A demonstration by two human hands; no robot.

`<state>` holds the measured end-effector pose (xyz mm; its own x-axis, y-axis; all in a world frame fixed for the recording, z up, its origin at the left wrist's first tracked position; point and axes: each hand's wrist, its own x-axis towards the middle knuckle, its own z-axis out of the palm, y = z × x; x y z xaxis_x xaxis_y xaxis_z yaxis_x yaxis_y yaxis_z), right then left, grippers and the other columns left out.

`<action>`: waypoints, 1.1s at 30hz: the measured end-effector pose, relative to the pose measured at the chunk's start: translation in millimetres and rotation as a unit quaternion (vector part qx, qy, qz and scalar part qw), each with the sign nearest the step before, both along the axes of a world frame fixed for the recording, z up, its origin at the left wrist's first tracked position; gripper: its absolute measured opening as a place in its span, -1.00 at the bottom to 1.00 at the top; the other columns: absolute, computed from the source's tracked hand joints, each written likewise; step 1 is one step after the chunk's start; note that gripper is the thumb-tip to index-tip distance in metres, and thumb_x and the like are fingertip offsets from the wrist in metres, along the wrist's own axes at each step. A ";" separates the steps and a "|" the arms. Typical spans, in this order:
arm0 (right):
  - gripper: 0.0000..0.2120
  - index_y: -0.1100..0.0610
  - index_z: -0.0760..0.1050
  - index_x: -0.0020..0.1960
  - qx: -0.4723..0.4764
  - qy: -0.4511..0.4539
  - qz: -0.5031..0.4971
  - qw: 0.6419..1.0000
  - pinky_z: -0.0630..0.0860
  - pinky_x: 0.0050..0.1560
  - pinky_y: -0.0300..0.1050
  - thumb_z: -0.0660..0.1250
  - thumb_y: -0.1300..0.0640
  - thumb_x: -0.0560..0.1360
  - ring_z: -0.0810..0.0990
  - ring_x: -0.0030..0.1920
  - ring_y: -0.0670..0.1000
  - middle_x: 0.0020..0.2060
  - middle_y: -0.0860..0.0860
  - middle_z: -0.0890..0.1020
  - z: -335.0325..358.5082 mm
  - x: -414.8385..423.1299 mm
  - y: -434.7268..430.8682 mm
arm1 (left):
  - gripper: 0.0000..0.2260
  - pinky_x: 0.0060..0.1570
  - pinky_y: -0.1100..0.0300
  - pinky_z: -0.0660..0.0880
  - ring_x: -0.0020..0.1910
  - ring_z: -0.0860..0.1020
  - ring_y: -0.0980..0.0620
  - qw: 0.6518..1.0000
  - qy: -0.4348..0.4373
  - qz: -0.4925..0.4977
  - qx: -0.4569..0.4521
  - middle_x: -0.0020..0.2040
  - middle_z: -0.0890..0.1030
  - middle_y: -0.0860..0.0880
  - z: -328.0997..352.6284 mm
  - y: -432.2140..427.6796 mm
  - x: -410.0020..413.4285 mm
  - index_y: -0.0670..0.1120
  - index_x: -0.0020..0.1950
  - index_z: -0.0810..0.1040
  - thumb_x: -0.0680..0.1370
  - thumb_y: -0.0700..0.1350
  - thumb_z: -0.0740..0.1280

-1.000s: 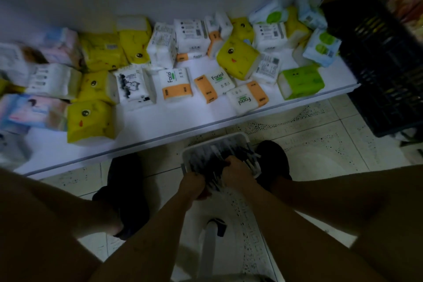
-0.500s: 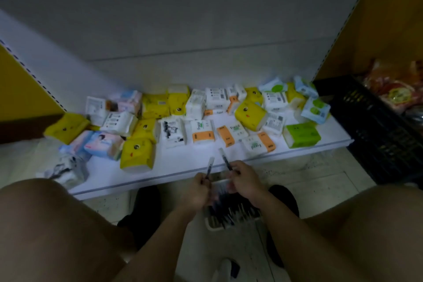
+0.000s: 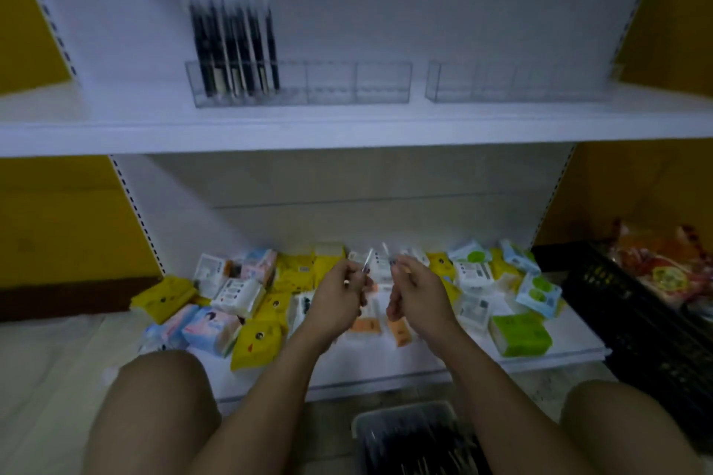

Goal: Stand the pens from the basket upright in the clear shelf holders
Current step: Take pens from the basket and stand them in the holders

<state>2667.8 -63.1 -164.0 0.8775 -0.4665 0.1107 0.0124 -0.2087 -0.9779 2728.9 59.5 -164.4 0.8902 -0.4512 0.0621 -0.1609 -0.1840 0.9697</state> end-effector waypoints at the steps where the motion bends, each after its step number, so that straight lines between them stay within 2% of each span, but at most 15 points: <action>1: -0.83 -0.02 0.48 0.11 0.008 -0.018 0.008 1.000 0.48 -0.46 -0.14 0.16 0.18 0.64 0.50 -0.51 0.00 -0.50 0.07 0.50 15.0 1.9 3.1 | -0.86 -0.38 0.19 0.39 -0.40 0.43 0.12 1.000 -0.014 0.004 -0.009 -0.18 0.57 0.01 12.6 1.2 3.0 -0.14 0.12 0.43 0.67 -0.15 0.12; 2: -0.82 -0.02 0.47 0.11 0.009 -0.032 0.013 0.999 0.48 -0.47 -0.15 0.14 0.20 0.65 0.51 -0.49 -0.01 -0.48 0.08 0.51 29.5 3.4 5.7 | -0.85 -0.37 0.20 0.37 -0.42 0.41 0.14 0.999 -0.030 0.007 -0.016 -0.20 0.56 0.03 25.8 2.7 5.5 -0.10 0.15 0.43 0.67 -0.13 0.11; 4: -0.81 0.12 0.49 0.06 0.004 -0.052 0.019 0.998 0.44 -0.46 -0.15 0.10 0.21 0.65 0.50 -0.45 0.00 -0.41 0.09 0.51 55.0 7.1 9.4 | -0.86 -0.34 0.22 0.34 -0.45 0.39 0.21 0.997 -0.076 0.012 -0.024 -0.27 0.53 0.05 53.4 7.1 8.6 -0.04 0.13 0.45 0.66 -0.05 0.13; 7: -0.69 0.33 0.49 0.00 -0.014 -0.082 0.015 0.996 0.27 -0.38 -0.08 0.10 0.11 0.66 0.35 -0.42 0.01 -0.37 0.12 0.41 87.0 14.9 12.1 | -0.83 -0.41 0.32 0.32 -0.51 0.39 0.23 0.987 -0.157 0.014 -0.039 -0.39 0.51 0.02 94.9 15.3 9.2 -0.12 0.00 0.50 0.64 -0.05 0.20; 9: -0.69 0.22 0.50 -0.06 -0.033 -0.108 0.022 0.993 0.20 -0.38 -0.11 0.15 0.00 0.63 0.28 -0.44 -0.05 -0.39 0.03 0.37 110.3 19.0 16.0 | -0.86 -0.47 0.31 0.32 -0.54 0.39 0.17 0.983 -0.173 -0.001 -0.059 -0.40 0.54 -0.02 120.8 21.7 9.3 -0.14 0.01 0.50 0.64 -0.10 0.21; 11: -0.75 0.11 0.50 -0.15 -0.072 -0.129 0.032 0.989 0.24 -0.36 -0.10 0.22 -0.02 0.60 0.30 -0.47 -0.09 -0.48 -0.10 0.37 135.2 21.3 20.2 | -0.86 -0.50 0.25 0.39 -0.50 0.45 0.09 0.981 -0.179 -0.016 -0.073 -0.33 0.58 -0.08 145.1 28.4 9.4 -0.14 0.01 0.50 0.64 -0.09 0.21; 14: -0.82 0.11 0.57 -0.14 -0.103 -0.164 0.034 0.981 0.44 -0.34 -0.05 0.30 0.06 0.57 0.48 -0.43 -0.02 -0.47 -0.01 0.50 172.3 23.0 27.4 | -0.81 -0.31 0.12 0.59 -0.32 0.56 0.07 0.976 -0.204 0.009 -0.074 -0.19 0.60 -0.11 178.5 37.9 14.2 -0.15 -0.01 0.56 0.62 -0.05 0.24; 17: -0.75 0.17 0.62 -0.09 -0.149 -0.183 0.019 0.972 0.48 -0.18 -0.05 0.32 0.00 0.56 0.56 -0.22 0.09 -0.23 0.17 0.60 204.8 27.9 32.0 | -0.83 -0.27 0.13 0.59 -0.29 0.57 0.05 0.973 -0.202 0.018 -0.108 -0.12 0.59 -0.11 210.9 46.6 22.8 -0.15 0.17 0.50 0.65 -0.14 0.19; 19: -0.71 0.22 0.62 -0.03 -0.169 -0.197 0.026 0.965 0.48 -0.14 -0.06 0.29 0.00 0.57 0.56 -0.18 0.06 -0.17 0.21 0.61 223.2 34.6 32.1 | -0.76 -0.31 0.18 0.56 -0.29 0.58 0.03 0.968 -0.217 0.014 -0.122 -0.08 0.58 -0.13 232.2 51.7 27.8 -0.03 0.30 0.43 0.66 -0.18 0.14; 21: -0.75 0.23 0.60 0.07 -0.152 -0.205 0.044 0.966 0.48 -0.17 -0.20 0.28 0.07 0.58 0.56 -0.23 -0.03 -0.12 0.20 0.63 240.4 44.9 32.1 | -0.72 -0.31 0.16 0.56 -0.28 0.60 0.01 0.964 -0.232 0.006 -0.129 -0.04 0.57 -0.16 252.9 56.1 33.7 0.04 0.32 0.43 0.66 -0.21 0.12; 23: -0.73 0.08 0.50 0.28 -0.113 -0.219 0.064 0.967 0.50 -0.14 -0.32 0.27 0.14 0.59 0.60 -0.20 -0.08 -0.14 0.10 0.66 254.6 58.0 31.6 | -0.74 -0.24 0.13 0.60 -0.24 0.63 0.00 0.963 -0.232 -0.005 -0.138 -0.04 0.58 -0.18 272.0 60.3 41.1 -0.01 0.22 0.51 0.65 -0.25 0.13; 25: -0.62 -0.06 0.39 0.37 -0.108 -0.242 0.076 0.961 0.53 -0.10 -0.28 0.26 0.19 0.59 0.64 -0.17 -0.07 -0.19 0.05 0.66 266.4 72.3 30.5 | -0.78 -0.11 0.13 0.62 -0.14 0.67 0.04 0.960 -0.251 0.000 -0.122 -0.04 0.63 -0.11 288.7 64.8 52.0 -0.01 0.15 0.55 0.63 -0.25 0.18; 27: -0.60 -0.09 0.39 0.36 -0.120 -0.263 0.088 0.953 0.58 -0.06 -0.23 0.27 0.21 0.58 0.66 -0.18 -0.07 -0.19 0.05 0.66 279.2 83.7 31.4 | -0.80 -0.04 0.14 0.61 -0.08 0.66 0.11 0.953 -0.286 0.022 -0.097 -0.05 0.67 -0.02 303.9 70.1 64.6 0.02 0.16 0.54 0.60 -0.21 0.25; 31: -0.61 -0.11 0.43 0.28 -0.109 -0.293 0.097 0.945 0.63 -0.11 -0.07 0.33 0.25 0.54 0.68 -0.23 -0.01 -0.17 0.09 0.60 300.6 111.5 33.9 | -0.71 -0.05 0.18 0.61 -0.10 0.66 0.14 0.943 -0.313 0.057 -0.095 -0.03 0.67 0.02 329.3 77.8 87.0 0.06 0.27 0.50 0.58 -0.20 0.28; 33: -0.61 -0.12 0.44 0.24 -0.104 -0.301 0.096 0.943 0.64 -0.15 -0.01 0.35 0.26 0.53 0.69 -0.24 0.02 -0.18 0.11 0.61 307.9 127.2 34.8 | -0.74 -0.03 0.17 0.61 -0.10 0.66 0.15 0.938 -0.329 0.069 -0.086 -0.03 0.67 0.03 338.8 78.6 97.2 0.03 0.24 0.52 0.58 -0.19 0.29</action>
